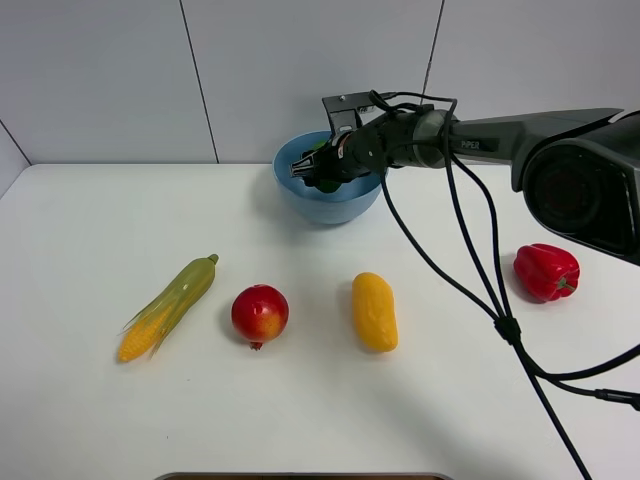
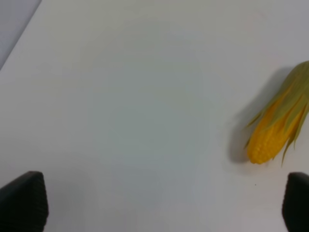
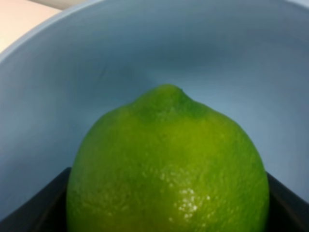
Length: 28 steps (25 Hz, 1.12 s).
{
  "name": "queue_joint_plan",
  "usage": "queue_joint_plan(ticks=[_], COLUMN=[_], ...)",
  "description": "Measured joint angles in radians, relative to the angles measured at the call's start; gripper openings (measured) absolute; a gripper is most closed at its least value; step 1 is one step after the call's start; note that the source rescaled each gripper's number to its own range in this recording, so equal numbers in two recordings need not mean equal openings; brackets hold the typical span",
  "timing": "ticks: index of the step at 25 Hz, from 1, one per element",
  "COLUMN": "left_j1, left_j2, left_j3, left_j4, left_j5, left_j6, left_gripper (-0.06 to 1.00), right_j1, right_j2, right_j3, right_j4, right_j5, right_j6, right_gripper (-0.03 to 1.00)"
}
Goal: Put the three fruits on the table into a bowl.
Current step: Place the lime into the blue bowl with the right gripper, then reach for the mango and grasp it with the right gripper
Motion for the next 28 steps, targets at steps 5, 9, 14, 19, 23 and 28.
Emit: queue_joint_plan(ticks=[5, 9, 14, 19, 23, 28], left_j1=[0.0, 0.0, 0.0, 0.0, 0.0, 0.0], left_j2=[0.0, 0.0, 0.0, 0.0, 0.0, 0.0], left_j3=[0.0, 0.0, 0.0, 0.0, 0.0, 0.0], left_j4=[0.0, 0.0, 0.0, 0.0, 0.0, 0.0], left_j5=[0.0, 0.0, 0.0, 0.0, 0.0, 0.0], left_j6=[0.0, 0.0, 0.0, 0.0, 0.0, 0.0], left_gripper=[1.0, 1.0, 1.0, 1.0, 1.0, 1.0], right_j1=[0.0, 0.0, 0.0, 0.0, 0.019, 0.055], right_j2=[0.0, -0.002, -0.041, -0.184, -0.338, -0.515], right_j3=[0.0, 0.0, 0.0, 0.0, 0.0, 0.055], right_j4=[-0.002, -0.006, -0.014, -0.025, -0.027, -0.024], right_j5=[-0.005, -0.006, 0.027, 0.124, 0.248, 0.36], right_j6=[0.0, 0.0, 0.0, 0.002, 0.018, 0.125], right_gripper=[0.46, 0.68, 0.91, 0.93, 0.93, 0.93])
